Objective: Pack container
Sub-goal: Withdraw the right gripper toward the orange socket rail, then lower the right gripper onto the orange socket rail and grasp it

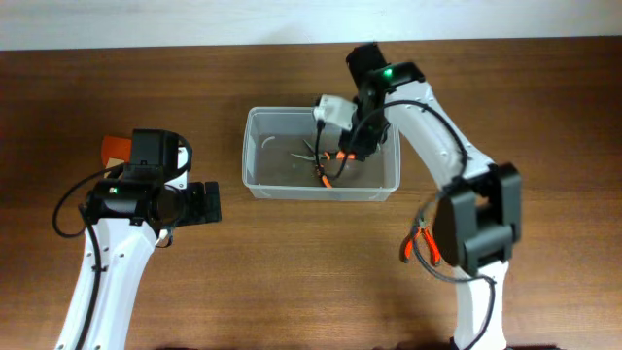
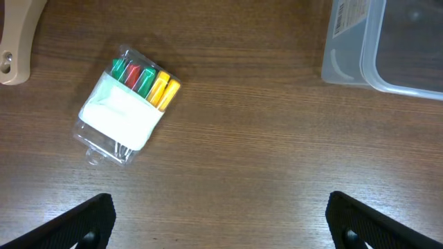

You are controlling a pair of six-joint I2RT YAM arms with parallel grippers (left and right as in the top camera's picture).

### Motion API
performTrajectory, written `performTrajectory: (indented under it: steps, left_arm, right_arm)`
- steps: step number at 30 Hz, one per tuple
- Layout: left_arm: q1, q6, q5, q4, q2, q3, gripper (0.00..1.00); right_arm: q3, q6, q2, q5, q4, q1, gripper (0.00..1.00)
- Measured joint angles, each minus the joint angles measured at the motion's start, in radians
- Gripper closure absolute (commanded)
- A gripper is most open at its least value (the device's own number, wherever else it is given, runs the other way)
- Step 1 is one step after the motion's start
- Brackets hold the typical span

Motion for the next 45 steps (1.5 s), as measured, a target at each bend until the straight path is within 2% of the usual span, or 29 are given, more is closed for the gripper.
performTrajectory:
  steps: [2,3,4,6,10,17,20,24,29,32,35,41,45]
  left_arm:
    - [0.000,0.000,0.000,0.000,0.000,0.000,0.01]
    - [0.000,0.000,0.000,0.000,0.000,0.000,0.01]
    - [0.000,0.000,0.000,0.001,0.000,0.000,0.01]
    - [0.000,0.000,0.000,0.004,0.000,0.000,0.01]
    - [0.000,0.000,0.000,0.005,0.000,0.000,0.01]
    - [0.000,0.004,0.000,0.002,0.000,0.000,0.01]
    - [0.000,0.005,0.000,-0.003,0.000,0.000,0.01]
    - [0.000,0.005,0.004,-0.009,0.000,0.000,0.01]
    - [0.000,0.005,0.011,-0.011,0.000,0.000,0.01]
    - [0.000,0.005,0.019,-0.011,0.000,0.000,0.01]
    - [0.000,0.005,0.023,-0.011,0.000,0.000,0.01]
    - [0.000,0.005,0.026,-0.011,0.000,0.000,0.01]
    - [0.000,0.005,0.026,-0.011,0.000,0.000,0.01]
  right_arm:
    - [0.034,0.085,-0.059,0.043,-0.027,0.000,0.43]
    - [0.055,0.137,-0.097,0.074,-0.047,-0.002,0.40]
    - [0.072,0.196,-0.140,0.103,-0.068,-0.005,0.21]
    - [0.106,0.316,-0.232,0.155,-0.121,-0.021,0.02]
    - [0.139,0.547,-0.382,0.219,-0.308,-0.112,0.01]
    - [0.134,0.785,-0.445,0.261,-0.554,-0.247,0.01]
    - [0.098,0.844,-0.487,0.258,-0.561,-0.269,0.01]
    - [0.002,0.941,-0.629,0.254,-0.562,-0.272,0.01]
    - [-0.152,1.182,-0.858,0.343,-0.561,-0.276,0.01]
    - [-0.269,1.329,-0.929,0.428,-0.524,-0.302,0.01]
    - [-0.403,1.410,-0.917,0.464,-0.391,-0.359,0.01]
    - [-0.667,1.471,-0.783,0.408,-0.154,-0.507,0.01]
    - [-0.766,1.477,-0.692,0.332,-0.047,-0.614,0.01]
